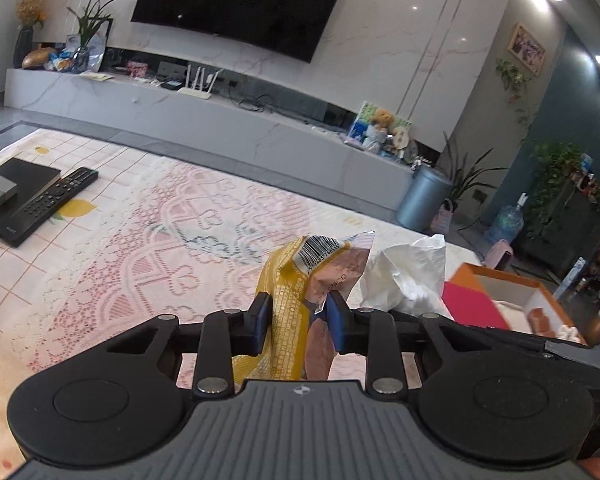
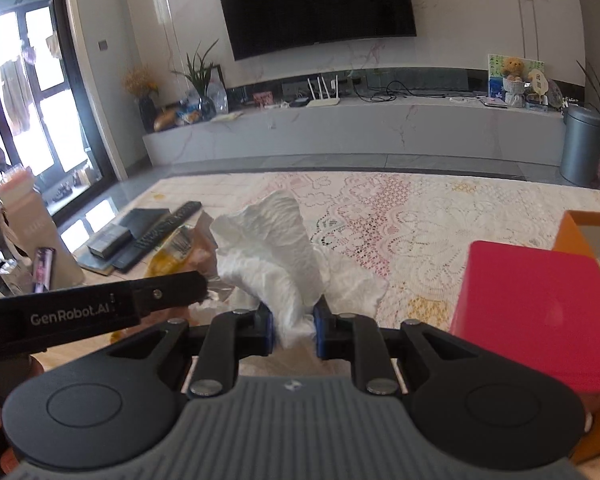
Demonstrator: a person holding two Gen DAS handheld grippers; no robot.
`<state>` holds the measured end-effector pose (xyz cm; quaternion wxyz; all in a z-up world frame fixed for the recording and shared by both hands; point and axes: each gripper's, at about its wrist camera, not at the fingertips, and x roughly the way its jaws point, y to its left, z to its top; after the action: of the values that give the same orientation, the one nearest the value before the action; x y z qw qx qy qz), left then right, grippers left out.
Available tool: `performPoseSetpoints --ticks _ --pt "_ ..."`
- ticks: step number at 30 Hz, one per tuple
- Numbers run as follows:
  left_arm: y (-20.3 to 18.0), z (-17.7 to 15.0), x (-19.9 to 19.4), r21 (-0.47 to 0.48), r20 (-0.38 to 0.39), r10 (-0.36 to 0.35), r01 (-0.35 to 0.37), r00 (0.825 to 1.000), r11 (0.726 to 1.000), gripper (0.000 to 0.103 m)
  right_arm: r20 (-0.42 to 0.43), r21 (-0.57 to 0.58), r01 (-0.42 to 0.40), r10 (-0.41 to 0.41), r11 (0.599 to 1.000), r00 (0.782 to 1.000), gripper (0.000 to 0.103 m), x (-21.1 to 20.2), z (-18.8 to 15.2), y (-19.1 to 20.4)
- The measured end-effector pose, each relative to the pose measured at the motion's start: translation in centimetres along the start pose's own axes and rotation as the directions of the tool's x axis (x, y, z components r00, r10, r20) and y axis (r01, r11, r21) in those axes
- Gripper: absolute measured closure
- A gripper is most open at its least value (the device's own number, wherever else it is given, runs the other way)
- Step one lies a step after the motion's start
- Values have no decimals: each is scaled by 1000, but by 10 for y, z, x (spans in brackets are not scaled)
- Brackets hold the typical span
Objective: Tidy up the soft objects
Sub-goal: 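Carry the snack bag and tissue bag over the orange box with both tools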
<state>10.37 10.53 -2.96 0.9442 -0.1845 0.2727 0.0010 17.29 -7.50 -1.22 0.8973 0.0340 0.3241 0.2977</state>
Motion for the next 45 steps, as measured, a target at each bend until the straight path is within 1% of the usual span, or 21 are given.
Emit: performPoseSetpoints --ticks 4,7,10,14,19,22,25,27,29,31,33,36,38,40,41,42,45 --pt "-25 1 -12 21 21 -46 46 999 999 69 50 56 13 -16 998 999 86 -38 -2 -17" --pt "-49 2 -18 59 42 -79 76 996 995 69 84 94 23 -31 995 996 85 -64 -4 -31" --pt "-73 4 -19 100 53 -119 113 991 989 69 123 109 41 -55 993 991 85 -90 -6 -44" --pt "-104 5 -14 148 46 -177 169 983 975 69 168 118 75 -94 990 981 85 -122 -4 -64" --pt "-151 11 2 224 20 -253 242 967 944 69 204 138 137 -164 981 965 85 -159 2 -102" --pt "-179 17 14 269 1 -301 290 954 919 69 217 167 174 -208 971 954 85 -179 7 -128" --pt "-207 25 29 292 -19 -346 336 938 895 69 229 190 223 -264 956 937 85 -197 15 -154" --pt "-222 30 41 305 -36 -366 359 930 882 69 235 202 256 -301 945 924 85 -207 20 -170" --pt "-237 31 54 325 -59 -378 376 924 868 69 231 228 269 -321 936 919 85 -212 24 -189" --pt "-250 30 69 338 -95 -383 392 919 856 69 213 251 284 -339 925 916 85 -214 25 -207" --pt "-260 27 87 339 -153 -372 402 915 850 69 184 270 293 -348 917 919 85 -211 28 -224" --pt "-268 17 119 324 -267 -337 414 903 851 69 124 288 288 -334 913 935 84 -195 29 -244" --pt "-273 6 134 328 -340 -297 408 892 852 69 65 302 283 -316 910 947 84 -180 28 -258" --pt "-276 -1 152 354 -406 -258 411 877 840 69 5 312 274 -290 910 957 84 -163 26 -271" --pt "-278 -4 158 376 -432 -241 417 869 828 70 -32 319 267 -271 909 962 83 -155 24 -278" --pt "-279 -6 164 404 -456 -225 425 861 810 71 -71 326 259 -250 909 966 83 -147 21 -285" --pt "-284 -8 173 487 -521 -190 472 832 735 73 -164 365 236 -187 901 968 82 -130 18 -307"
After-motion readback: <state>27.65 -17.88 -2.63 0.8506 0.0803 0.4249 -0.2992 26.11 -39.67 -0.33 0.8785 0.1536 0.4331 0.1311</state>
